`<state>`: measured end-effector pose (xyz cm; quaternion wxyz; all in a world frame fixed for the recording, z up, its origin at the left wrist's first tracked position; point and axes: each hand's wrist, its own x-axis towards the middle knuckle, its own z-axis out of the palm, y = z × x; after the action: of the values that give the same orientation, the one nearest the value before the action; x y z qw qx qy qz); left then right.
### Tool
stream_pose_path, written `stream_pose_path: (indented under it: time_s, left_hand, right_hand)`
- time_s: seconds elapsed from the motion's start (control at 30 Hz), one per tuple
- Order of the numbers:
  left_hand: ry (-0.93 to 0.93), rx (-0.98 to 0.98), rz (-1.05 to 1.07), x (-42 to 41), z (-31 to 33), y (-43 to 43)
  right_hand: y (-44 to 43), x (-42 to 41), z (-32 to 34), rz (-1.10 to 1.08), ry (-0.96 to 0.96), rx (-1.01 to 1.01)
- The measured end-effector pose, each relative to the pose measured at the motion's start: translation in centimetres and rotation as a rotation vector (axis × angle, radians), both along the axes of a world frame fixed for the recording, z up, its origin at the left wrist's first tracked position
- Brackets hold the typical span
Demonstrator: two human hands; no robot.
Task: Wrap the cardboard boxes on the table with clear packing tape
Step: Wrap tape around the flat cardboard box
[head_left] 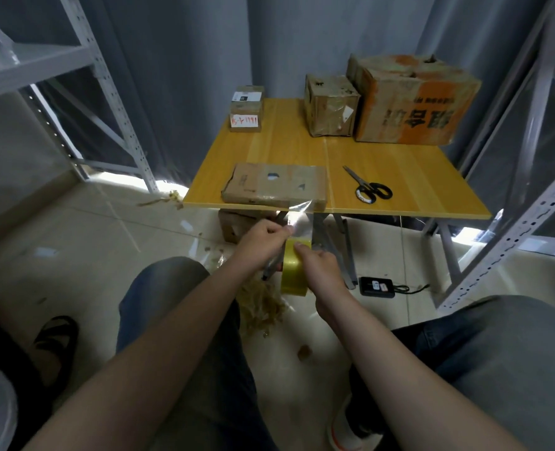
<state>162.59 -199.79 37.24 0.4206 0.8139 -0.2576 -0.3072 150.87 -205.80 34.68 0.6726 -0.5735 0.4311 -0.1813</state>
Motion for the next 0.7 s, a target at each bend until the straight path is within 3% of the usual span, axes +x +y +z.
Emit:
stream_pose_path:
  time_s: [0.07, 0.13, 0.3, 0.47, 0.7]
  left_hand:
    - [0.293, -0.055, -0.012, -1.1, -0.2, 0.0]
    - [0.38, -0.086, 0.004, -1.3, -0.6, -0.4]
    - [0.43, -0.168, 0.058, -1.6, -1.1, -1.1]
    - [0.413, -0.137, 0.117, -1.6, -0.7, -1.3]
    - [0.416, -0.12, 0.129, -1.3, -1.2, -1.4]
  right_hand:
    - [-0.3, 0.1, -0.4, 0.014, 0.011, -0.017]
    - [-0.7, 0.0, -0.3, 0.045, 0.071, -0.056]
    - [-4.1, -1.3, 1.0, 0.279, 0.386, -0.411]
    - [-10.7, -1.4, 5.5, -0.041, 0.637, -0.867]
    - [-15.7, 0.8, 7.5, -0.033, 0.867, -0.933]
